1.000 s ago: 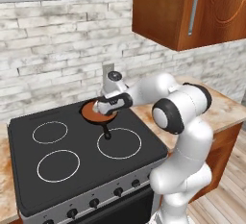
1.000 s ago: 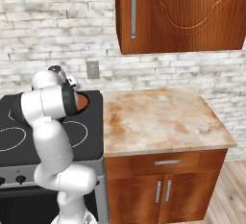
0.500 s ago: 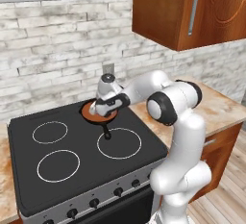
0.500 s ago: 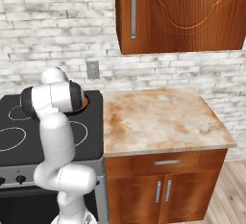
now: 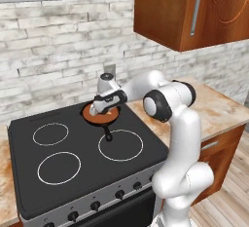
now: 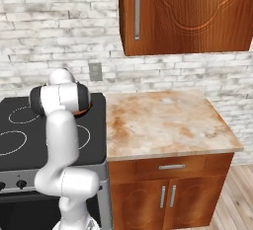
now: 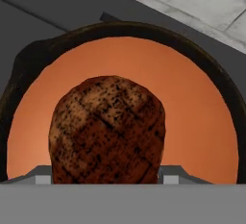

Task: Retrieve the steak from the fridge and place it on the saucepan with marinade on the stove.

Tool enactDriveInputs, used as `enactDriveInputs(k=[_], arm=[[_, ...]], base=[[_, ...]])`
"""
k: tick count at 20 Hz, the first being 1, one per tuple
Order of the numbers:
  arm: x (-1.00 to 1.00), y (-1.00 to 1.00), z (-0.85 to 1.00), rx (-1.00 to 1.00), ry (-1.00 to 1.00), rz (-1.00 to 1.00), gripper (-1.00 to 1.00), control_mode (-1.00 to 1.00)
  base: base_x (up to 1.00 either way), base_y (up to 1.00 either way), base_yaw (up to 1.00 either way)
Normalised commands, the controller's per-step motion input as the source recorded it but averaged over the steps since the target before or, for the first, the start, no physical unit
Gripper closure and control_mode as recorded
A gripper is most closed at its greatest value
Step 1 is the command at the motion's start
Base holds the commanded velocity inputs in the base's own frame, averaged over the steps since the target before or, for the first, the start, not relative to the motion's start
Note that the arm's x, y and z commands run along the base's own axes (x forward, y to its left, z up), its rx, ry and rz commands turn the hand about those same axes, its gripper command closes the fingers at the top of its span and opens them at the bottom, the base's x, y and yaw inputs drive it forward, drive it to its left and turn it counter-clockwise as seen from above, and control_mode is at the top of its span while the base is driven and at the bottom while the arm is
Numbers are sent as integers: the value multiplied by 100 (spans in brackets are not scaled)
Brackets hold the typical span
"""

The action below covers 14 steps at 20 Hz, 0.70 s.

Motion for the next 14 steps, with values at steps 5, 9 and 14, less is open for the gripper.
enactDriveInputs(k=[5,9,14], arm=[[26,0,-24,0,4,0,100,-100],[26,0,-23,0,1,0,100,-100],[21,0,-20,0,0,0,100,-100]], base=[[0,0,0],[0,0,0],[0,0,0]])
